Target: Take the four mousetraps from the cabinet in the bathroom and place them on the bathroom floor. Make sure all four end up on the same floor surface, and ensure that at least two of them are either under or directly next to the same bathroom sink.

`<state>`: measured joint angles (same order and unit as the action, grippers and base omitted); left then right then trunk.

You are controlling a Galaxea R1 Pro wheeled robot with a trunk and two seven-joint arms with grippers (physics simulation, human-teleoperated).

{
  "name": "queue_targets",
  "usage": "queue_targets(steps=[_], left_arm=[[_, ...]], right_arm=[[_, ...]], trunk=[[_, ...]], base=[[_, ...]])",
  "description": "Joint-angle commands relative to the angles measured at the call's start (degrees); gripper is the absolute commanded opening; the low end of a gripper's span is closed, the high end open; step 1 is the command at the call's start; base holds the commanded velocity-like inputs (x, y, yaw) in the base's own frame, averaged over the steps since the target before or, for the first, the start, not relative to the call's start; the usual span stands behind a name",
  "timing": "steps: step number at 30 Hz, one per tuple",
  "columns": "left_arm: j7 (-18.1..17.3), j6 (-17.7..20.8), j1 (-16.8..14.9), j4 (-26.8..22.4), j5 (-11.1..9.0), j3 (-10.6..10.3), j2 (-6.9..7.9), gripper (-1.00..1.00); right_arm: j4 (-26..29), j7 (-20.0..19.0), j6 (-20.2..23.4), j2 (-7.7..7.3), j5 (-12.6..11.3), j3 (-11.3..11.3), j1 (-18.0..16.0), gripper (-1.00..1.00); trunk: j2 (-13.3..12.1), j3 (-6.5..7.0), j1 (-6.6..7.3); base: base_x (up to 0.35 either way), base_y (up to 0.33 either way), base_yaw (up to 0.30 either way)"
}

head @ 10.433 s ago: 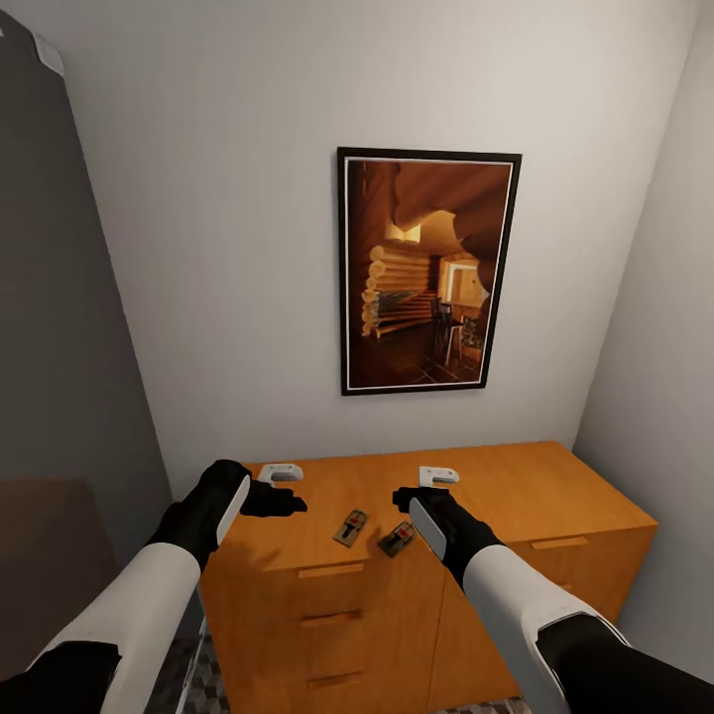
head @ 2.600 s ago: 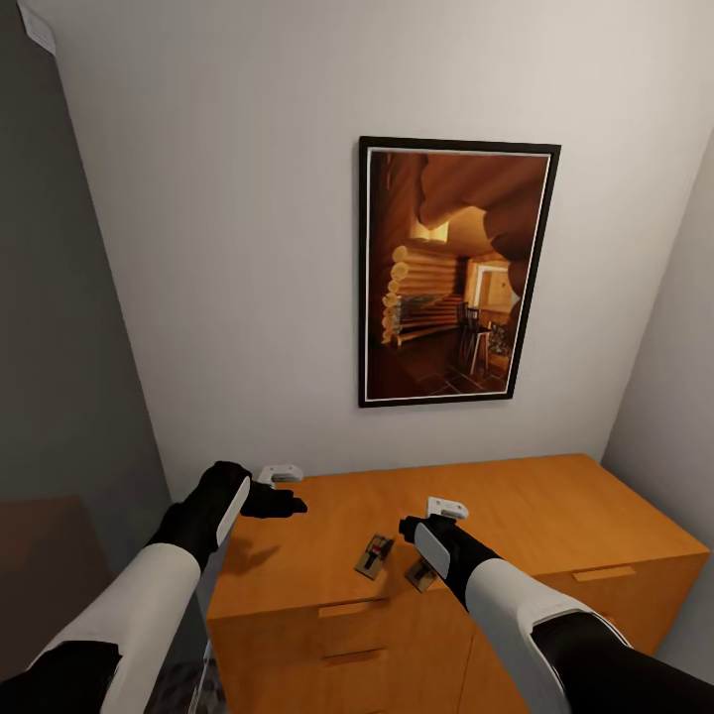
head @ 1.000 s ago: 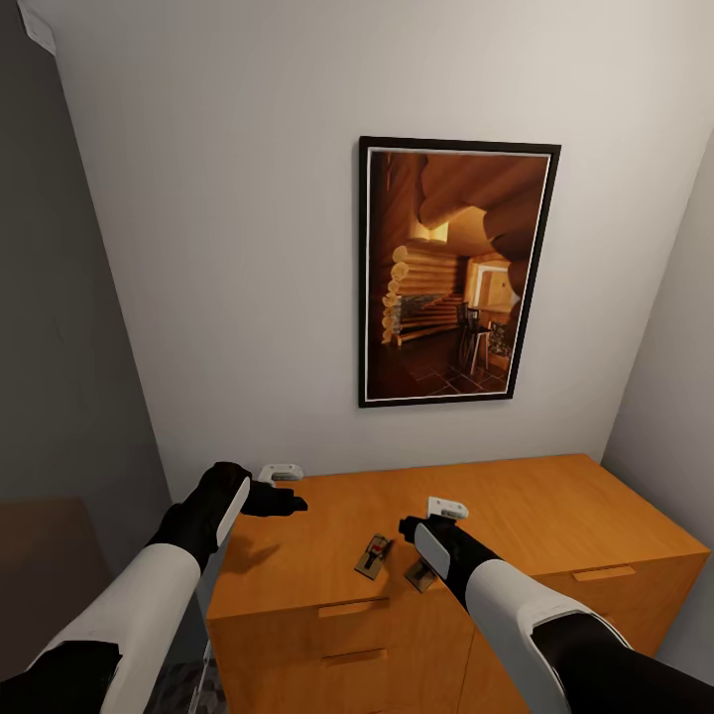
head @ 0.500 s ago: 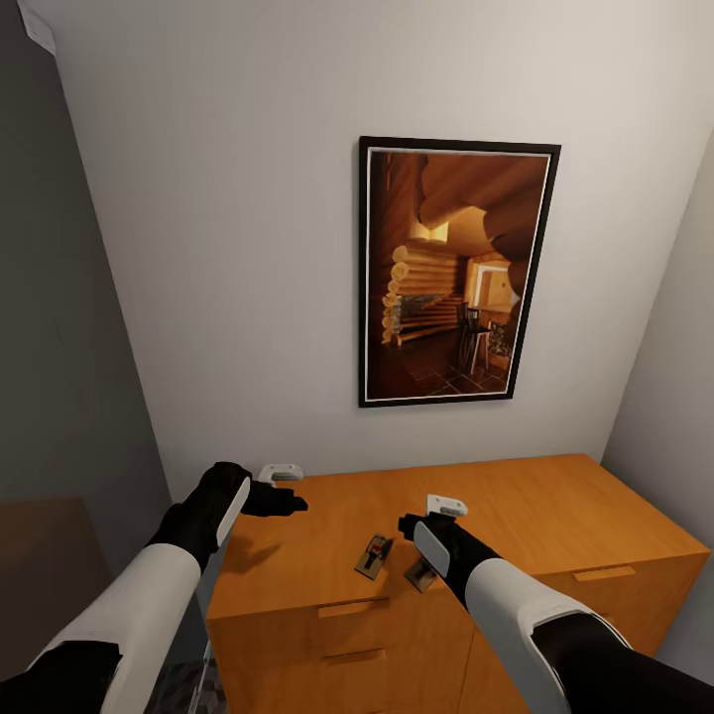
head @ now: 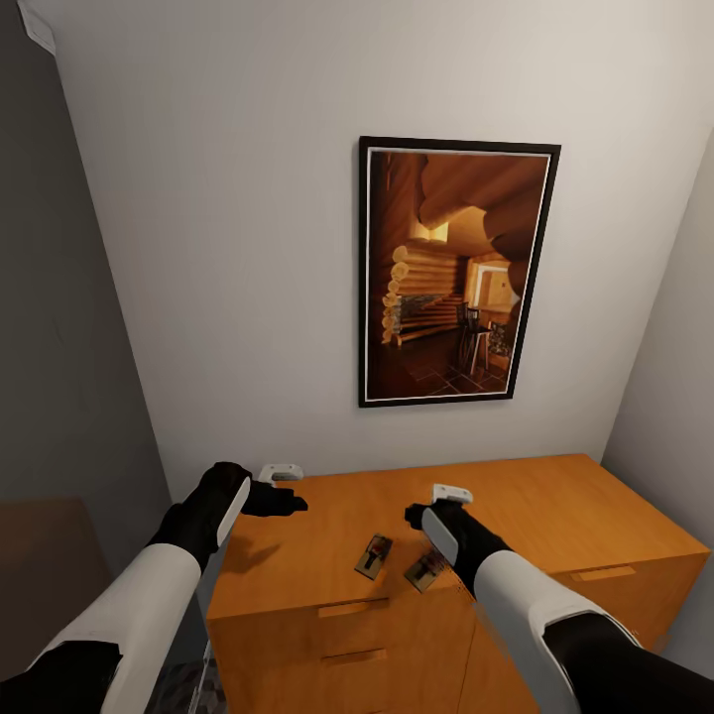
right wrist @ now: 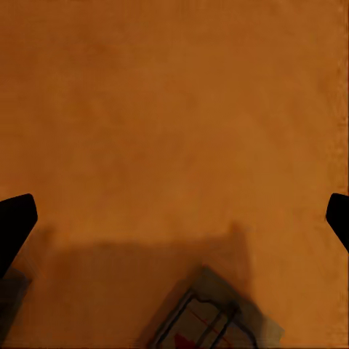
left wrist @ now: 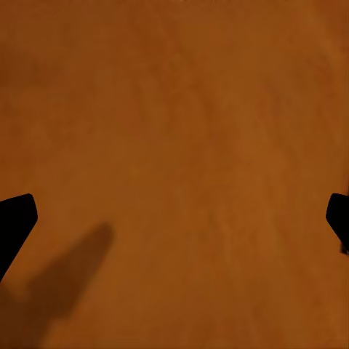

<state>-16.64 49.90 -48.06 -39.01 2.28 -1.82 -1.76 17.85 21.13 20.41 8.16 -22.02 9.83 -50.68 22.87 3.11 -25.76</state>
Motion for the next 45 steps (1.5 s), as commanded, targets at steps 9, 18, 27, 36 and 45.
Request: queue_targets(steps=[9,18,27,36,45], left_arm=[[-0.2,0.2,0.0,-0.1,0.3,0.0,0.00,1.00],[-0.2,0.2,0.0,0.0,0.3,0.0,-0.39,1.00],[-0.2,0.3,0.0,-0.1,0.3,0.0,-0.59,1.00],[0.8,0.3,0.0,-0.1,0.2,0.0,-0.61,1.00],[2.0,0.2,0.0,-0.2,0.2,0.0,-0.68,1.00]], right_arm=[[1.2,0.0,2.3,-5.36,-0.5,0.5,0.0,1.00],[1.4,-0.9,2.4,-7.45,-0.5,0.7,0.0,1.00],[1.4,-1.2,2.4,-7.42,-0.5,0.8,0.0,1.00],[1.4,-1.3,2.4,-7.35,-0.5,0.9,0.0,1.00],[1.4,-1.3,2.4,-7.17,-0.5,0.9,0.0,1.00]], trunk=[[0.0,-0.03,-0.02],[0.0,-0.03,-0.02],[0.0,-0.03,-0.02],[0.0,-0.03,-0.02],[0.0,-0.03,-0.02]], base=[[0.000,0.000,0.000],[0.000,0.000,0.000],[-0.030,0.000,0.000],[-0.149,0.000,0.000],[-0.034,0.000,0.000]])
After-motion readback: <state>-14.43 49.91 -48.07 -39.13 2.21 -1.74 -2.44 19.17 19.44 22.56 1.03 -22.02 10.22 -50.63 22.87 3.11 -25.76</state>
